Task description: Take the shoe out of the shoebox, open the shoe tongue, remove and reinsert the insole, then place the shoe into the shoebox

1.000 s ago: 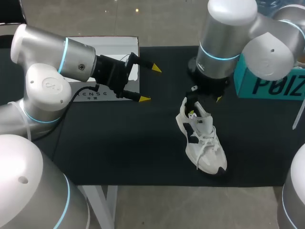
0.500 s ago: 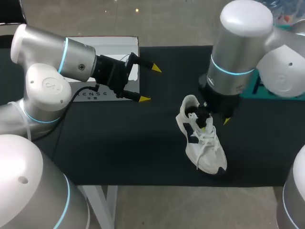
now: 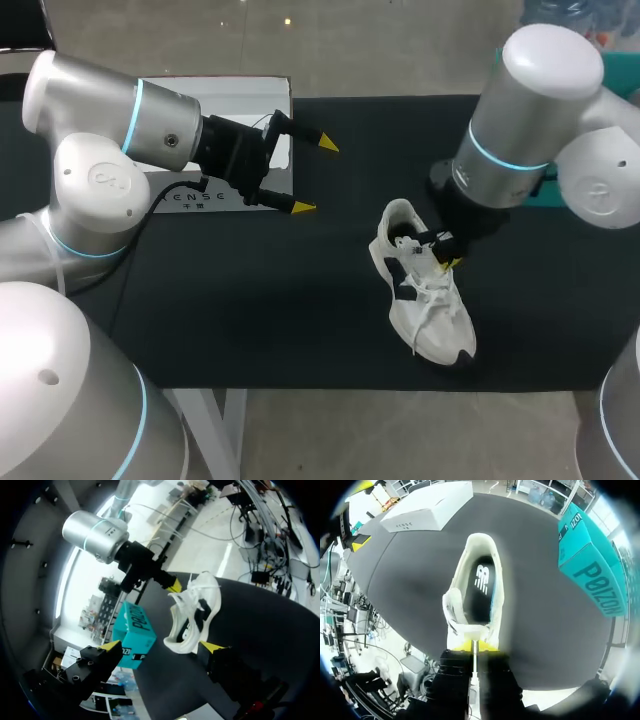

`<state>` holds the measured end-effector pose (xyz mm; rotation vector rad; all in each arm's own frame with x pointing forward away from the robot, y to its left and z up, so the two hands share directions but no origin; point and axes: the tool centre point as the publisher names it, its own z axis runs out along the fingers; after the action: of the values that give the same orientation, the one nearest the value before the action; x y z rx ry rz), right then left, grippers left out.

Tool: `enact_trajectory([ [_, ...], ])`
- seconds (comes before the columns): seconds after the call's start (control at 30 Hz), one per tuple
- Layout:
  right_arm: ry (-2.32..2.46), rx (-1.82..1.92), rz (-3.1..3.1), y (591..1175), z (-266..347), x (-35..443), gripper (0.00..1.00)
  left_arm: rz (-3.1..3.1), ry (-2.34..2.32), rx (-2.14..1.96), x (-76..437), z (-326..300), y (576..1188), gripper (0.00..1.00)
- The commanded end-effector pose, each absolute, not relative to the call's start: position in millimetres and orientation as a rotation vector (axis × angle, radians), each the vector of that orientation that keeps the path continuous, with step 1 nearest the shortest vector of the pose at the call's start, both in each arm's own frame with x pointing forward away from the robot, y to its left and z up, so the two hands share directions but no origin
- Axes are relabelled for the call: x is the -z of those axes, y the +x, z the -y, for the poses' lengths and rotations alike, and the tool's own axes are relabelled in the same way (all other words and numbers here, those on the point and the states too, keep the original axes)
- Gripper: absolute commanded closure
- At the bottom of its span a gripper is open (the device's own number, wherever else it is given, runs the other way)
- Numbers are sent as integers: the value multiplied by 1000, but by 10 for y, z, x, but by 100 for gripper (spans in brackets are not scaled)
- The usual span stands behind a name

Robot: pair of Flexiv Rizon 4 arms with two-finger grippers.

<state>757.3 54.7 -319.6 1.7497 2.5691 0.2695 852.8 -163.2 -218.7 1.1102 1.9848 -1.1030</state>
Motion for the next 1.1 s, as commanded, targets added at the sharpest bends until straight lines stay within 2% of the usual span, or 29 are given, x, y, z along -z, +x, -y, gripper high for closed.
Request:
enact_trajectory([
  [0.03, 1745, -270, -2589, 7707, -616, 3347, 100, -1986, 1112, 1101, 2187, 1628, 8525, 0],
  [0.33, 1748, -304, -2593, 7810, -582, 3364, 100, -1986, 1112, 1101, 2187, 1628, 8525, 0],
  [0.73, 1761, -265, -2579, 7476, -568, 3199, 100, -1986, 1112, 1101, 2187, 1628, 8525, 0],
  [1.1, 1747, -296, -2627, 7559, -749, 3356, 100, -1986, 1112, 1101, 2187, 1628, 8525, 0],
])
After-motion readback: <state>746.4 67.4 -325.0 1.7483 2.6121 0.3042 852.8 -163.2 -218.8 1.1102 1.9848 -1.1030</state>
